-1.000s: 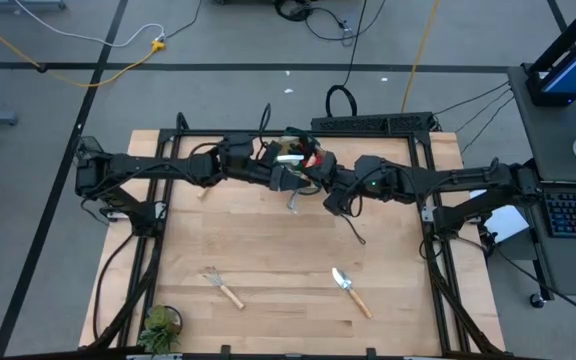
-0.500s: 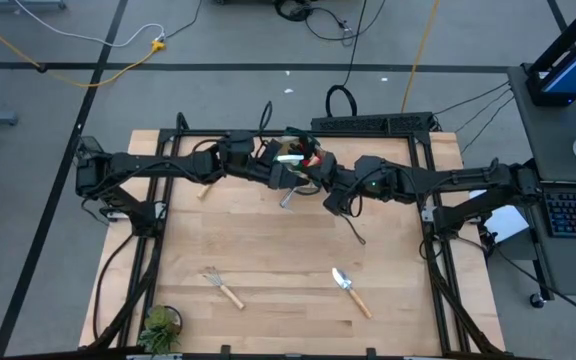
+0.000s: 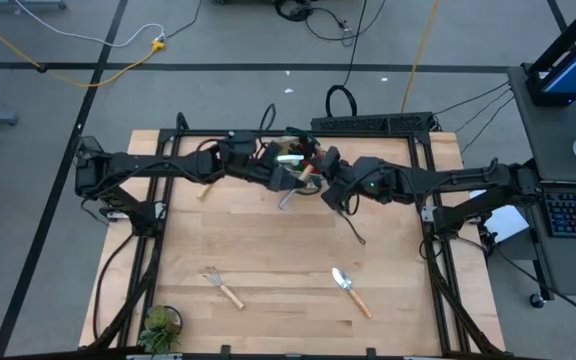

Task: Pick & Place Garden tools in Gardening bag
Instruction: Put the right brown hand rake into the green gardening bag

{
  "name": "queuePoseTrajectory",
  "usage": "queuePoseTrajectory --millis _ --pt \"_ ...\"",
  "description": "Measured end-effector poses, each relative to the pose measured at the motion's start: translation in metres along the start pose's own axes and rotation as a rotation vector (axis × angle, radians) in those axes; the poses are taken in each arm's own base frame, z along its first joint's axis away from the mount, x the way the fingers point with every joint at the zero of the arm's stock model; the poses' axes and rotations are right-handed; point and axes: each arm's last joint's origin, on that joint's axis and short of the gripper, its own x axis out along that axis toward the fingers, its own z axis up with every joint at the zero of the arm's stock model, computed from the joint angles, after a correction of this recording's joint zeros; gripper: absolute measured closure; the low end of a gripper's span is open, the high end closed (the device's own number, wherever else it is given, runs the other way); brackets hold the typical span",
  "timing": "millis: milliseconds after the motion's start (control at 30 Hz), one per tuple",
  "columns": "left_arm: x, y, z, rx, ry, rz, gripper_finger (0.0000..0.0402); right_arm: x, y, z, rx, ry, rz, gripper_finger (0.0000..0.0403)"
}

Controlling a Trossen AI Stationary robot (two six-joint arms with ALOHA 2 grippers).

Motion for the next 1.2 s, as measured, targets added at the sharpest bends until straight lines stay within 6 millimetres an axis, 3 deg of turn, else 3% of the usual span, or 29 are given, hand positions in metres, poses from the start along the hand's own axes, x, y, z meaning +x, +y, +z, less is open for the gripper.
queuePoseTrajectory --millis 267,633,967,1200 --pt "0.000 0.002 -0.003 -0.020 0.029 0.022 0.0332 0.004 0.006 -0.015 -0.021 0.191 0.051 0.0314" --pt "-0.009 -0.002 -0.002 0.028 -0.014 0.073 0.0332 0.003 0.025 -0.038 0.065 0.293 0.080 0.0321" --pt "-0.038 -0.013 0.011 0.164 -0.205 0.219 0.0332 -0.021 0.035 -0.062 0.257 0.350 0.029 0.0323" --pt "-0.042 -0.009 0.021 0.296 -0.306 0.299 0.0332 -0.039 0.030 -0.071 0.484 0.349 -0.061 0.0323"
